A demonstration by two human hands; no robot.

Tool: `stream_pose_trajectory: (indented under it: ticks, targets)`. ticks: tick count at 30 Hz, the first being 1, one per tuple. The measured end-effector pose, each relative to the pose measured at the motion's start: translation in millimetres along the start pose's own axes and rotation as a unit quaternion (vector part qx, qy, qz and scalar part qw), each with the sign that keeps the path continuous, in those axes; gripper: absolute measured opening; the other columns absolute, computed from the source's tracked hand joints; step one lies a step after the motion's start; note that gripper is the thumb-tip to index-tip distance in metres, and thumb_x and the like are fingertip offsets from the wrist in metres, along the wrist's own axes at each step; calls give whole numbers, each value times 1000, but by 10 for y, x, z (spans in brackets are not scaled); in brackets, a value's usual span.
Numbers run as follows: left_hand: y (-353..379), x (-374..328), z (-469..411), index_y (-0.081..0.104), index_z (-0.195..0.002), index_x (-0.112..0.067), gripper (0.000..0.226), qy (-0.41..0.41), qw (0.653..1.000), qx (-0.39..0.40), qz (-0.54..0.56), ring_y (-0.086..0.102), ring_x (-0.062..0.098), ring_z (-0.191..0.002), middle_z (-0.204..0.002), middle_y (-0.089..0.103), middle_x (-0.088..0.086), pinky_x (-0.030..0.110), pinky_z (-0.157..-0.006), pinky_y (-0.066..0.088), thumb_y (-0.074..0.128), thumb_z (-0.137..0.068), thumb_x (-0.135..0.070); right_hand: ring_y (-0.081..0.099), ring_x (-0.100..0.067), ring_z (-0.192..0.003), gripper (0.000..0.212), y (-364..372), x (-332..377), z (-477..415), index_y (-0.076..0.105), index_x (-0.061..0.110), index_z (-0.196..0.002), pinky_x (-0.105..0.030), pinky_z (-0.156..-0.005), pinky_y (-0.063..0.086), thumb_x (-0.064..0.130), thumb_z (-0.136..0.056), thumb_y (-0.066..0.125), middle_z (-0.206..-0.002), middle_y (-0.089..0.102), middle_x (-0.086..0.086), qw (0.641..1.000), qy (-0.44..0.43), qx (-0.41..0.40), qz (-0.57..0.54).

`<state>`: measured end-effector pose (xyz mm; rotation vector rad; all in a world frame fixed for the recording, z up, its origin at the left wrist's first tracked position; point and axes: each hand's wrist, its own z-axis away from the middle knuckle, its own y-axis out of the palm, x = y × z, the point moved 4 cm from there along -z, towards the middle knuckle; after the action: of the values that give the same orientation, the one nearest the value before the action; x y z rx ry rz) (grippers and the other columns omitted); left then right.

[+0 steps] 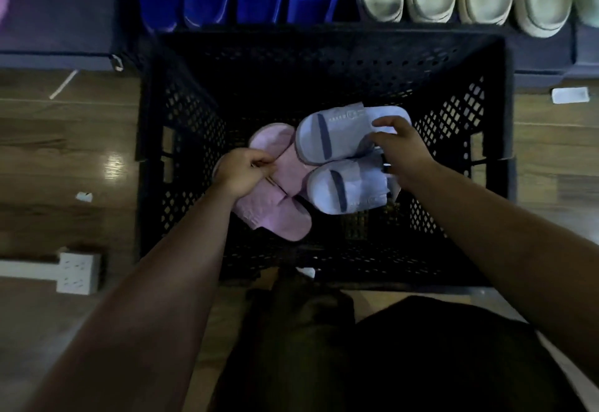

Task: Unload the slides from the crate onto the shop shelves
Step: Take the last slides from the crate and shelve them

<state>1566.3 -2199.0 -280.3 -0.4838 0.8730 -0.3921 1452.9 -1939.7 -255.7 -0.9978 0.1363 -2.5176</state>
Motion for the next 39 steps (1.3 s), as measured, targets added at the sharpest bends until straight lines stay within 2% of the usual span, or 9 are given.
stream_pose_trajectory:
  ticks: [3, 8, 11, 16, 20, 25, 31, 35, 39]
  targets:
    - [-366, -304, 359, 72, -88, -43, 12, -16, 999, -29, 40, 65, 8, -98, -96, 70, -14, 31, -95, 50, 68, -83, -33, 59, -28, -82, 11, -138, 273, 471, 60, 32, -87, -40, -66, 47, 21, -88, 57, -95, 62, -10, 1000, -16, 3, -19]
    - [-938, -1036, 1049, 66, -106, -51, 27, -7, 989, 59, 135, 57, 6, -116, -119, 65, -13, 29, -104, 43, 64, -85, -34, 60, -24, -75, 17, -454, 791, 1375, 62, 26, -71, -33, -64, 45, 23, -88, 60, -82, 62, -2, 996, 12, -6, -89]
    - [-1218, -1619, 1498, 66, -113, -37, 25, -5, 980, 113, 166, 57, 0, -109, -122, 63, -9, 14, -92, 46, 57, -95, -22, 60, -25, -74, 15, -722, 1126, 1932, 61, 24, -73, -29, -63, 46, 22, -88, 59, -81, 61, -2, 991, 27, -43, -126]
    - [-1618, -2527, 2104, 74, -90, -37, 22, -6, 990, 56, 128, 65, 12, -99, -102, 72, -11, 34, -93, 51, 53, -95, -39, 65, -28, -82, 8, -1347, 1646, 2952, 67, 19, -77, -39, -75, 53, 18, -81, 60, -88, 65, -7, 976, 53, -108, -180]
    - [-1723, -3396, 2501, 71, -90, -36, 26, 5, 991, 67, 113, 62, 15, -97, -105, 69, -5, 28, -88, 47, 47, -98, -34, 66, -34, -91, 9, -1913, 1946, 3674, 72, 19, -72, -43, -82, 54, 19, -76, 65, -93, 67, -10, 960, 65, -154, -224]
    - [-1588, -4483, 2804, 73, -100, -12, 25, 68, 991, 56, 103, 62, 12, -90, -95, 70, -2, 8, -67, 40, 50, -98, -22, 63, -28, -79, 13, -2742, 2181, 4334, 71, 16, -90, -33, -68, 52, 21, -80, 67, -99, 67, -7, 924, 44, -210, -316]
    - [-1069, -5825, 2967, 74, -94, -15, 22, 143, 984, 51, 94, 61, 13, -80, -90, 70, -3, 20, -68, 43, 54, -96, -23, 56, -17, -67, 9, -3991, 2263, 4791, 64, 12, -87, -28, -57, 43, 15, -88, 55, -90, 59, -4, 874, 1, -281, -396]
    - [-491, -6749, 3070, 74, -95, -14, 23, 195, 976, 43, 87, 52, 6, -67, -85, 67, -2, 21, -70, 39, 53, -96, -21, 57, -23, -75, 20, -4983, 2176, 4900, 63, 7, -102, -29, -59, 46, 18, -87, 56, -101, 59, -8, 852, -20, -300, -429]
    - [143, -7554, 3183, 75, -92, -15, 22, 214, 973, 37, 74, 52, 1, -63, -85, 67, -3, 21, -67, 38, 54, -95, -22, 57, -18, -76, 6, -5980, 2073, 4955, 63, 11, -85, -30, -61, 46, 14, -85, 58, -102, 58, -8, 840, -51, -305, -446]
